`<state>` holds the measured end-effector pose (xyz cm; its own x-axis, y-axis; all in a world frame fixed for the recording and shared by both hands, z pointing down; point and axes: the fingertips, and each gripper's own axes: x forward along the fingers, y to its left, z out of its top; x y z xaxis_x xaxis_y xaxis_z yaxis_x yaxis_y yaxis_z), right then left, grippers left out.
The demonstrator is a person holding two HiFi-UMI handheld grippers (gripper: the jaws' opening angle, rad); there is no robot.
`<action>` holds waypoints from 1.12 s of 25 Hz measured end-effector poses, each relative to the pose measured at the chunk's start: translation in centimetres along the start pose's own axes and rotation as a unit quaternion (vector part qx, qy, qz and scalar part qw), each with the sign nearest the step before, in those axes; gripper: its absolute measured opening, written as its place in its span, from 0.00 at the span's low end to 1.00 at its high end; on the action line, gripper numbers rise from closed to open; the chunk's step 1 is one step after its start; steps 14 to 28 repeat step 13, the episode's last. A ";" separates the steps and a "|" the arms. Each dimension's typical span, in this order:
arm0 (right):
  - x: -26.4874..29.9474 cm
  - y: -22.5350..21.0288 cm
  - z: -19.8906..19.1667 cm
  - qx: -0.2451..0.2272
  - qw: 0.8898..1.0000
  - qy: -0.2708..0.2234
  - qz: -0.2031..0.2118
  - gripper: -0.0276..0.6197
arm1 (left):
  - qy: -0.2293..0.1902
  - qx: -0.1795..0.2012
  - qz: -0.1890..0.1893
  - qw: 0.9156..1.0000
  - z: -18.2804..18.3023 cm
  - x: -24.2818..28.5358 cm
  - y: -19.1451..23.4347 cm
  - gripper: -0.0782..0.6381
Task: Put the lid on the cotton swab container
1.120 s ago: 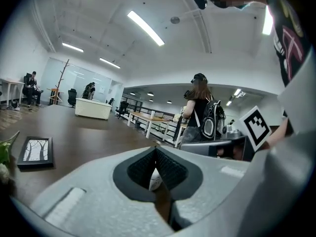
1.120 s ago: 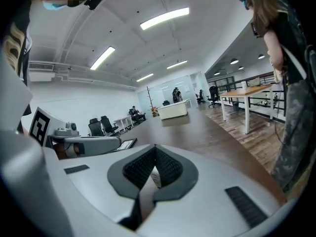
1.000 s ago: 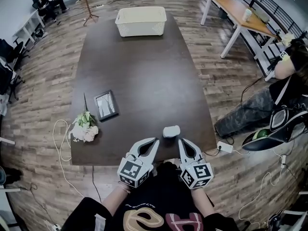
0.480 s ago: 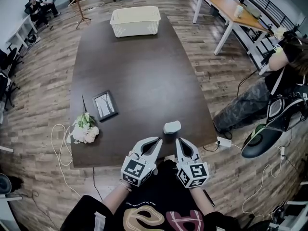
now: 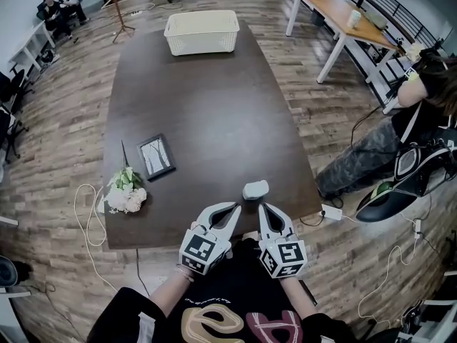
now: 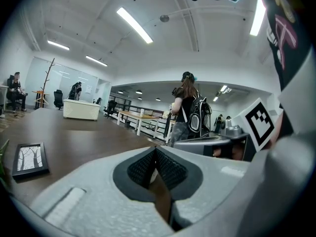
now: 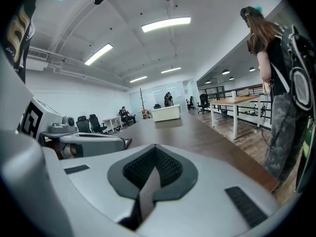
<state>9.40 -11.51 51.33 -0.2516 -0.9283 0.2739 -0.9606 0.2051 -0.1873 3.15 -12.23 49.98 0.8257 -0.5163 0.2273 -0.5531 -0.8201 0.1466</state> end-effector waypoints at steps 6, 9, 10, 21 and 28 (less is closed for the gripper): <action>0.1 -0.6 0.4 0.003 1.000 -0.002 -0.010 0.05 | 0.000 -0.002 0.003 1.000 0.3 0.3 0.4 0.12; 0.1 -1.0 0.5 0.004 1.000 -0.004 -0.020 0.05 | 0.001 0.000 -0.001 1.000 0.4 0.5 0.3 0.12; 0.1 -1.0 0.5 0.004 1.000 -0.004 -0.022 0.05 | 0.002 0.001 -0.003 1.000 0.3 0.6 0.3 0.12; 0.2 -1.2 0.4 0.006 1.000 -0.001 -0.025 0.05 | 0.002 0.003 -0.006 1.000 0.2 0.7 0.3 0.12; 0.2 -1.2 0.4 0.006 1.000 -0.001 -0.025 0.05 | 0.002 0.003 -0.006 1.000 0.2 0.7 0.3 0.12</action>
